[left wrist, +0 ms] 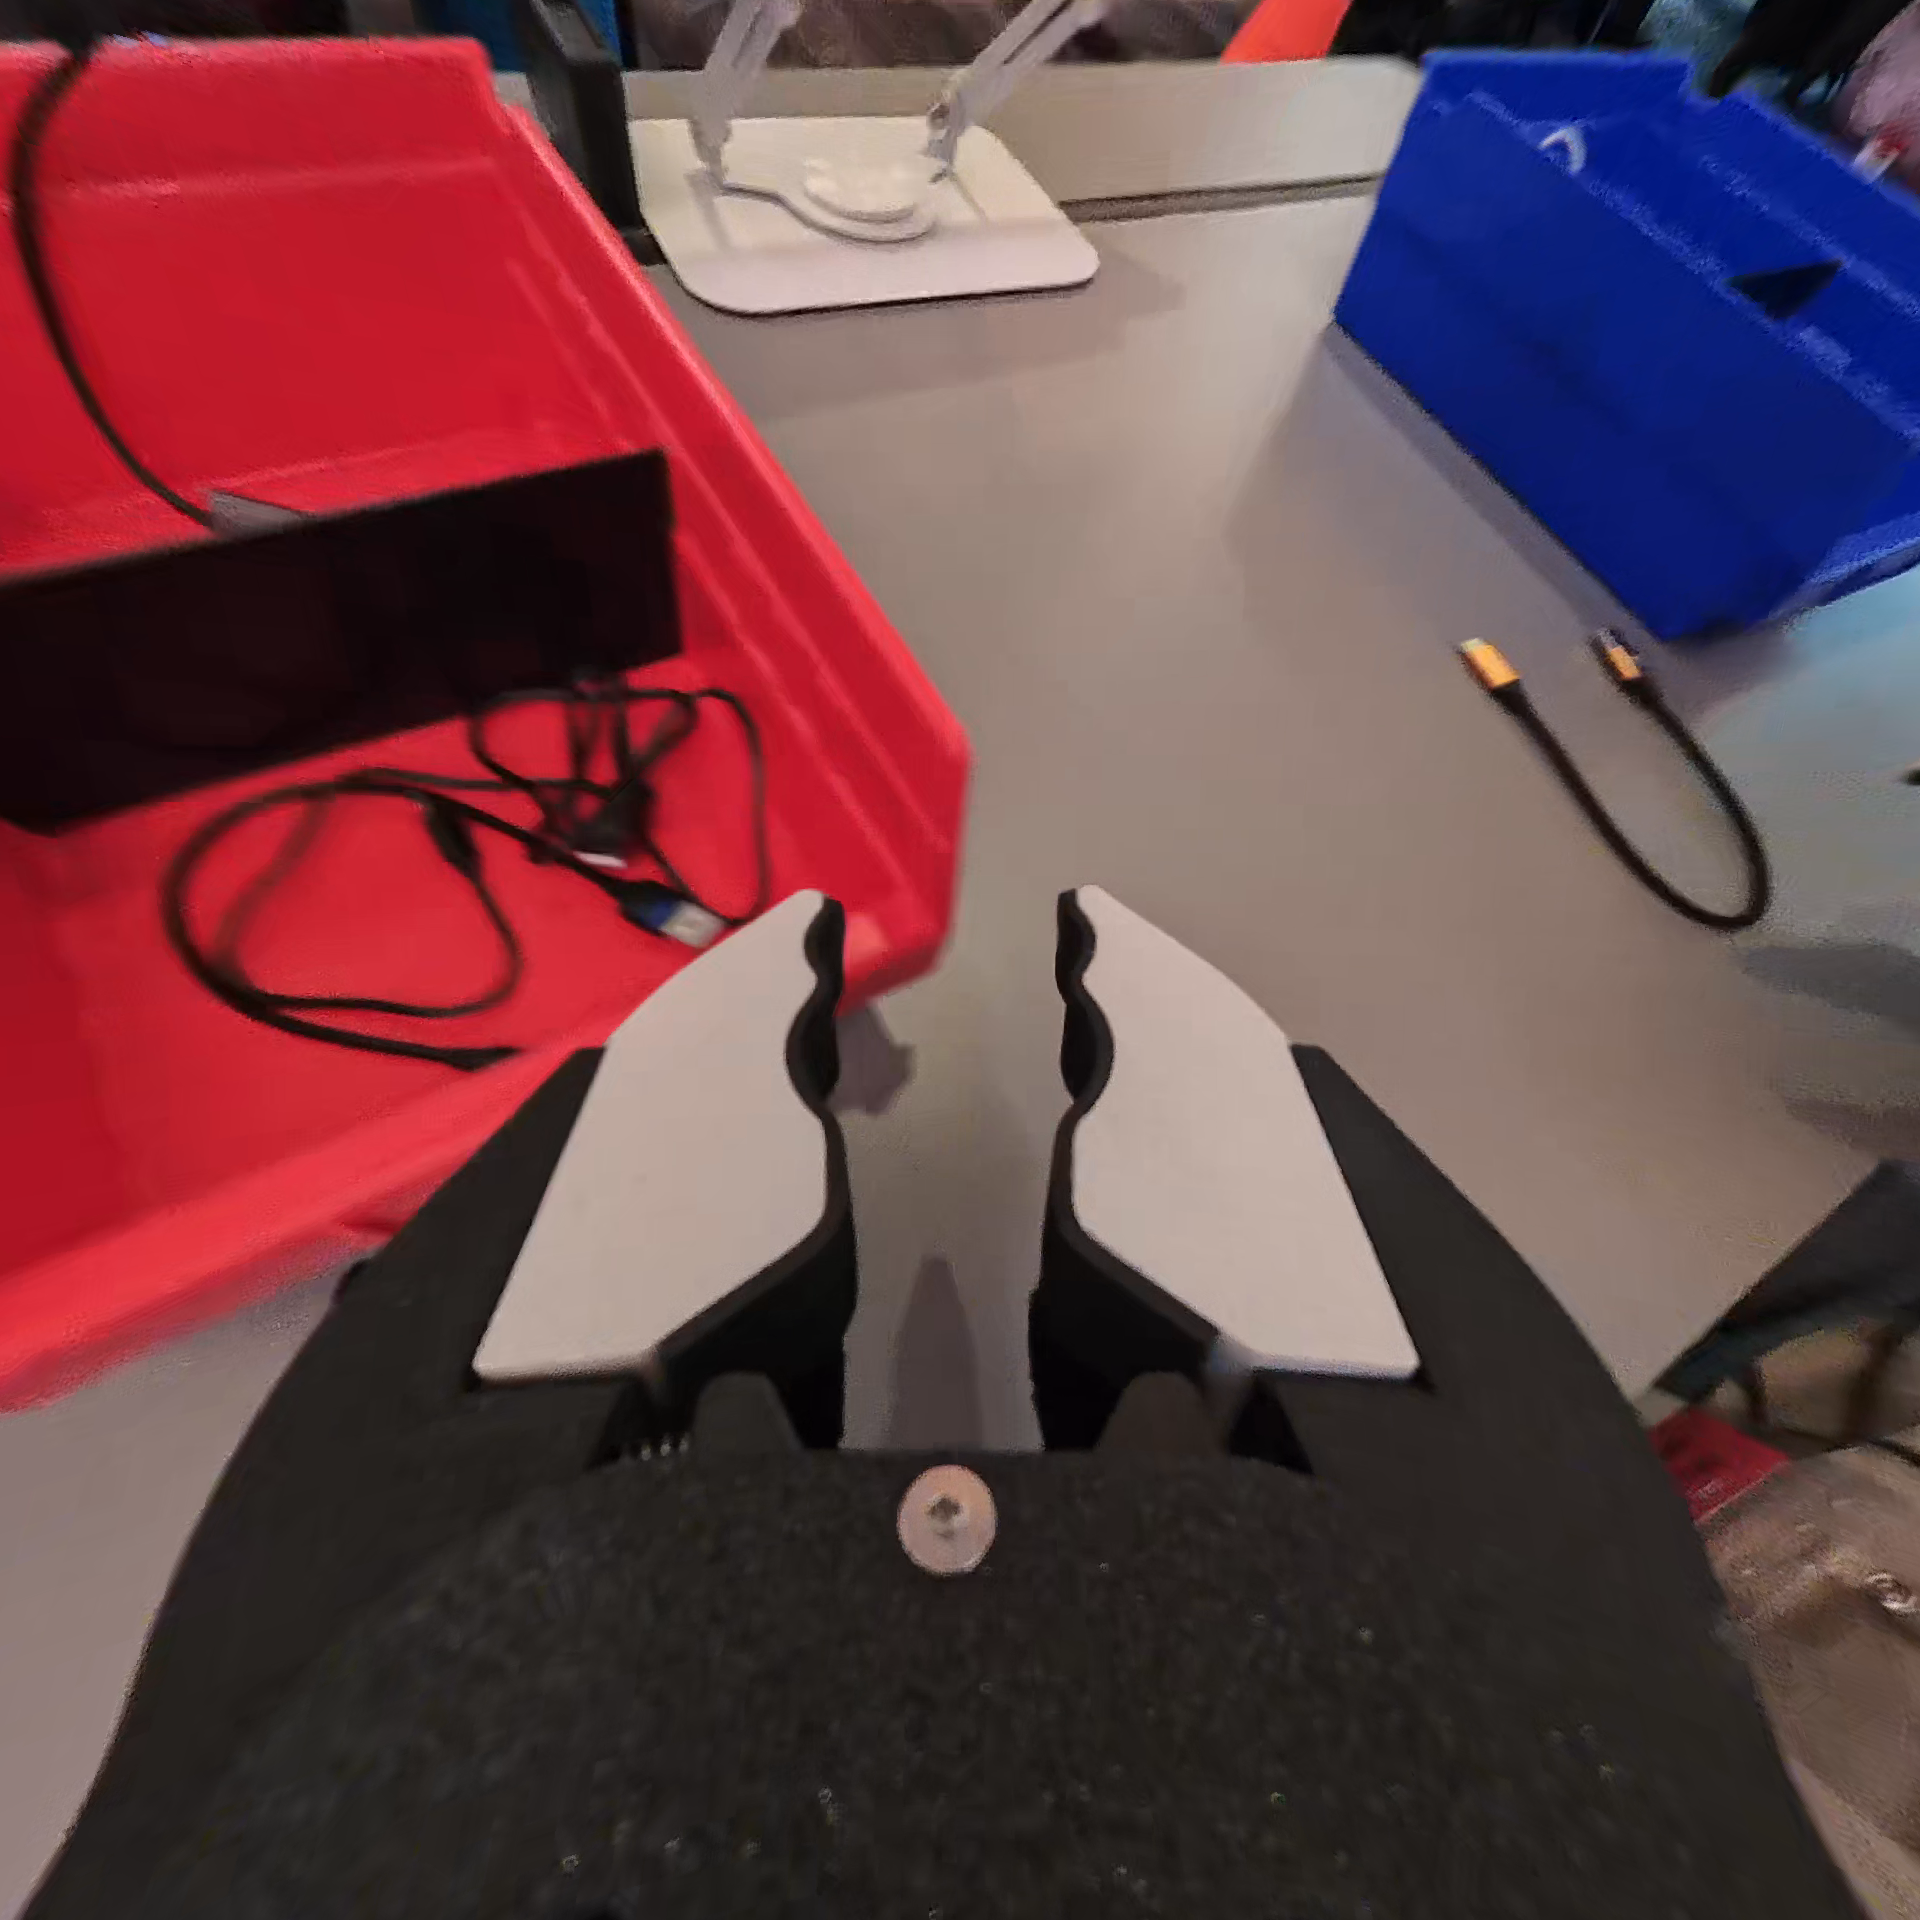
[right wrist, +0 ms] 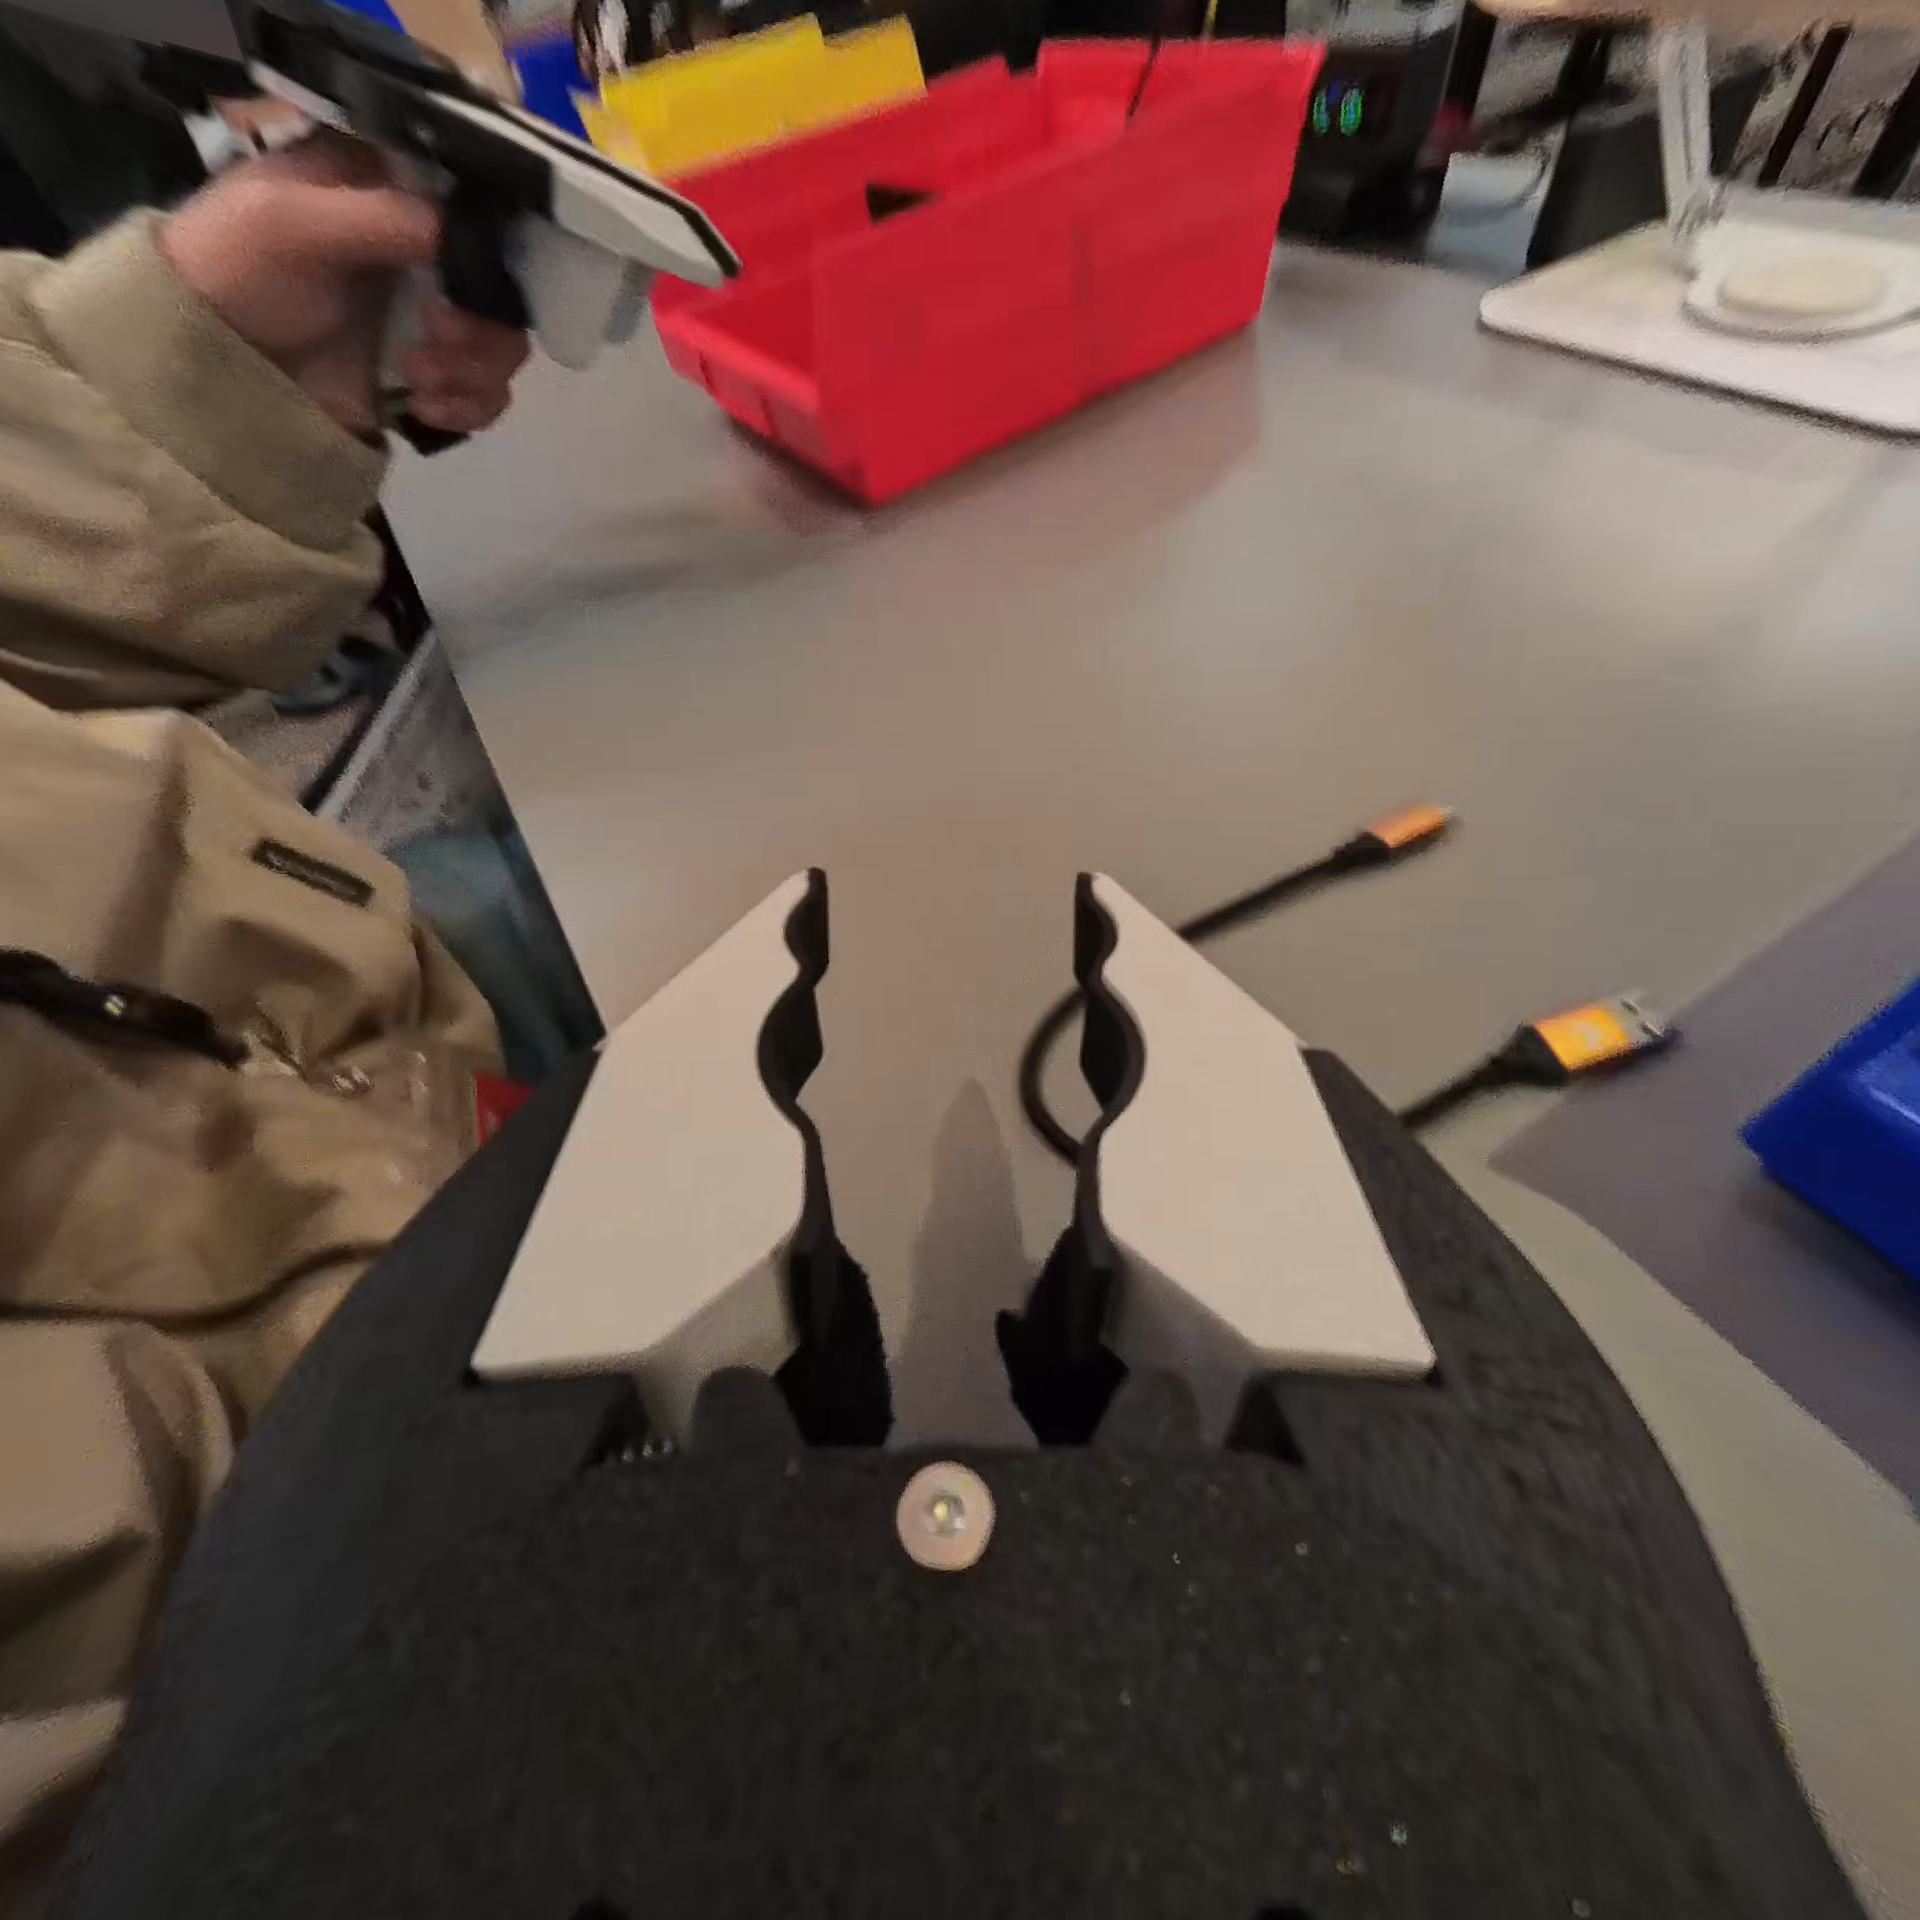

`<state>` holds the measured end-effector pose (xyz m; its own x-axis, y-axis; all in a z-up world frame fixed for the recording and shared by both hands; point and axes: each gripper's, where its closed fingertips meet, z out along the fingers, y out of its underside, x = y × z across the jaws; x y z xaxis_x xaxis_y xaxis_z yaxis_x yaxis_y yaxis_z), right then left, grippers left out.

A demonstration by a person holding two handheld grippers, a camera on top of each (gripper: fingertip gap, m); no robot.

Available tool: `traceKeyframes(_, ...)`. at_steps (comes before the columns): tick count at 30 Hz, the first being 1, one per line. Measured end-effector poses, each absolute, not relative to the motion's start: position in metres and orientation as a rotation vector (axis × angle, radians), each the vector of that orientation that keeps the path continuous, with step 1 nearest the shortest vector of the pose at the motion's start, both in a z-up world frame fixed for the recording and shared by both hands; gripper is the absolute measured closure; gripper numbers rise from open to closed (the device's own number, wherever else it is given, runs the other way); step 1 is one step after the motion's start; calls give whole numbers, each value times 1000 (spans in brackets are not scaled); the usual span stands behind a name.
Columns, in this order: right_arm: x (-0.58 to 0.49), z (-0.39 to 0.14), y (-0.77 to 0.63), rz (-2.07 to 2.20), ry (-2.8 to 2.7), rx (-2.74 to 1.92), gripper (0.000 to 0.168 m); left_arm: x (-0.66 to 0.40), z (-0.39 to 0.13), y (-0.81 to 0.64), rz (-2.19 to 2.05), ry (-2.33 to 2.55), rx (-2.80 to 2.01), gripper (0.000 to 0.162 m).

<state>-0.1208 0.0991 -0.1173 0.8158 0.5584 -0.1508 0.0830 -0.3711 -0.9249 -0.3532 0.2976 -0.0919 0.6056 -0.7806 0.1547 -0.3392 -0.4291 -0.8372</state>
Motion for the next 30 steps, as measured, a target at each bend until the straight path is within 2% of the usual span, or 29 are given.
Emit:
traceKeyframes(2,-139,-110,100,574,-469,-1848,122,-361,-90,323,-601,970,-2103,117)
traceKeyframes(7,-167,-118,102,645,-554,-1841,123,-366,-132,396,-154,1287,-2262,117)
traceKeyframes(11,-159,-129,102,653,-538,-1887,123,-352,-172,410,-169,1437,-2385,117)
traceKeyframes(12,-158,-126,102,655,-527,-1876,124,-349,-178,411,-195,1456,-2398,123)
traceKeyframes(13,-156,-124,102,650,-518,-1869,125,-348,-182,411,-206,1473,-2413,136)
traceKeyframes(16,-150,-123,101,635,-502,-1869,126,-354,-180,414,-194,1455,-2430,150)
traceKeyframes(18,-148,-121,100,632,-487,-1863,128,-363,-153,425,-136,1373,-2337,156)
traceKeyframes(24,-139,-117,98,588,-454,-1856,130,-385,-11,417,-259,1123,-1918,156)
traceKeyframes(30,-133,-106,99,546,-416,-1819,132,-338,91,323,-335,1195,-1379,156)
